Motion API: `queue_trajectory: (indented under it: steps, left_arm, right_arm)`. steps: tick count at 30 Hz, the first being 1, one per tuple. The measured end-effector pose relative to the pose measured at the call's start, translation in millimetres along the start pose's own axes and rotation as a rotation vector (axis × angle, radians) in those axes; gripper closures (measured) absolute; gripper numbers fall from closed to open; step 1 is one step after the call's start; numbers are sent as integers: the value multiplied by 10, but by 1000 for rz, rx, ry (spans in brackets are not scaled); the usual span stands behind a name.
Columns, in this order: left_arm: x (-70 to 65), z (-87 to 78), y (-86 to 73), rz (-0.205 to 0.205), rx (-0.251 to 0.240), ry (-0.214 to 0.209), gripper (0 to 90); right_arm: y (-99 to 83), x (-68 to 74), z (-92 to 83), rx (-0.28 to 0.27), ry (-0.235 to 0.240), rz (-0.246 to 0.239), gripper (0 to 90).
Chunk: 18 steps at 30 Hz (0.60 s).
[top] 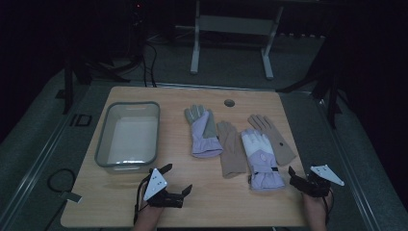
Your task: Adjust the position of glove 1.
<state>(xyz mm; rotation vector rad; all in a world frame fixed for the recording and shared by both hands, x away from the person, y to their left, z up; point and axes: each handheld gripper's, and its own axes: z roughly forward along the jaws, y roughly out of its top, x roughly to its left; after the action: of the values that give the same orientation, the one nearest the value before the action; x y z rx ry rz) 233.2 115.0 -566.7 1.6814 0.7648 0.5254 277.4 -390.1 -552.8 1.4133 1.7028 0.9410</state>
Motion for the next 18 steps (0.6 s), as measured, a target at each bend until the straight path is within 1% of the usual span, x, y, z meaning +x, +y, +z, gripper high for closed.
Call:
queue_trajectory:
  steps: [4, 6, 7, 11, 16, 17, 18]
  left_arm:
    - [4, -3, 0, -3, 0, -3, 0]
    - [6, -1, 1, -5, 1, -5, 0]
    - [5, 0, 1, -3, 1, -7, 0]
    - [3, 4, 1, -3, 0, -10, 0]
    - [8, 0, 1, -6, 0, -11, 0]
    - [8, -1, 0, -6, -1, -11, 0]
    - [8, -1, 0, -6, -1, -12, 0]
  right_arm:
    - [-3, -1, -5, 7, -1, 2, 113]
    - [-7, -4, -19, 23, 15, 11, 113]
    - [-3, -4, -24, 37, 16, 11, 113]
    - [11, -6, -57, 55, 27, 19, 113]
    - [124, 14, -119, 63, 31, 7, 106]
    - [158, 24, -130, 63, 23, 1, 106]
    - [189, 35, -148, 51, 13, -2, 106]
